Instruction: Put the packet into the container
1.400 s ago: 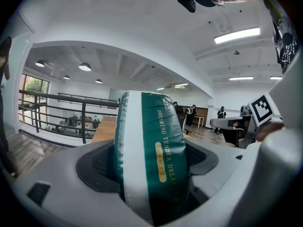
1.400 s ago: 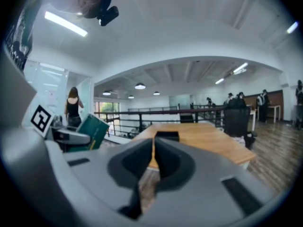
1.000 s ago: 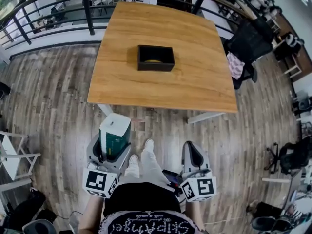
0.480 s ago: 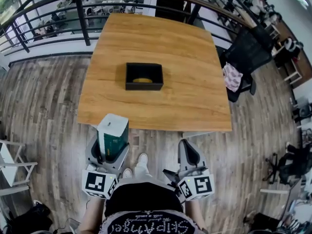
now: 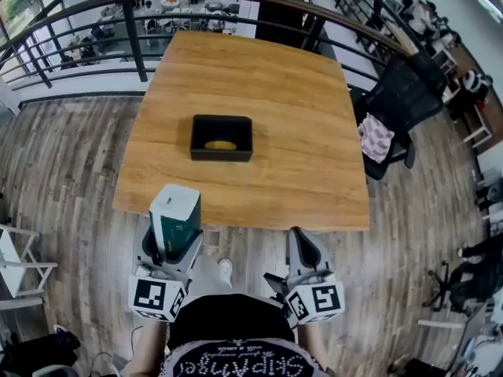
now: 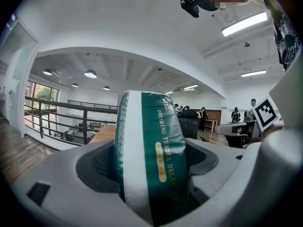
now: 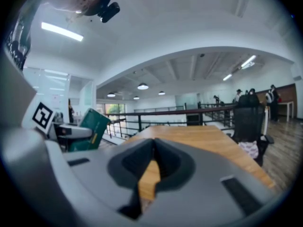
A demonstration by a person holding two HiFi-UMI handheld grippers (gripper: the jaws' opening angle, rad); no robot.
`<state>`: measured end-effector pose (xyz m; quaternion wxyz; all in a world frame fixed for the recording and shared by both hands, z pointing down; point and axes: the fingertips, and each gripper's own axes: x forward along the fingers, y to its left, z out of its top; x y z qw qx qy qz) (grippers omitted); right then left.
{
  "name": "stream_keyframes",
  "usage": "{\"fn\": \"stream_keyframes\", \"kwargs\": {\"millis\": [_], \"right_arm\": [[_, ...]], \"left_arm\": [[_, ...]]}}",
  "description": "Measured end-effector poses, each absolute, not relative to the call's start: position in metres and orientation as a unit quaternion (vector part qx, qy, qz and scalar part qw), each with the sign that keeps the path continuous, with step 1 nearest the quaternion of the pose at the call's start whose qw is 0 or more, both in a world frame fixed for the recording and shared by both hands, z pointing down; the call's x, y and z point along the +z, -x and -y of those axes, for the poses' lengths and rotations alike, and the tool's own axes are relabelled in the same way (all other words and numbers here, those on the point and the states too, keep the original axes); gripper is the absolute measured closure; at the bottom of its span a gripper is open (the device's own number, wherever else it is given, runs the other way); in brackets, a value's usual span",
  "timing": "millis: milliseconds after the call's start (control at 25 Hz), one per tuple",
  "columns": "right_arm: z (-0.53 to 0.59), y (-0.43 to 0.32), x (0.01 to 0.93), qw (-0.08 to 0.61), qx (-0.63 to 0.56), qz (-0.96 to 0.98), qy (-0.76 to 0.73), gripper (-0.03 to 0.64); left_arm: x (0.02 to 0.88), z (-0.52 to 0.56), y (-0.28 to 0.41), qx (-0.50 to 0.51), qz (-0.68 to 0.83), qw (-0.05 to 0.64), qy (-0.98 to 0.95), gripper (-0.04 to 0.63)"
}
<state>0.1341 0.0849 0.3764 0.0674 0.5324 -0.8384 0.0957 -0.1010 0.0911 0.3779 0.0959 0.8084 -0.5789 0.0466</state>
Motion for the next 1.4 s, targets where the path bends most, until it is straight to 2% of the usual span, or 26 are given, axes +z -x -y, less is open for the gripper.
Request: {"fn": "stream_keyframes", "kwargs": {"millis": [600,1400], "right_arm": [[-0.047,-0.143,0.382,0.066,0.108,0.835,-0.536,0.578],[0.088,-0.088,0.367,0.059,0.099,0.809,-0.576,0.578]], "left_arm": [[0.379,-0.049,0.096,0.049,0.581,0.099,-0.807,0.199],[0.375,0.106,0.156,0.054,0.543,0.096,-0.833,0.199]]}}
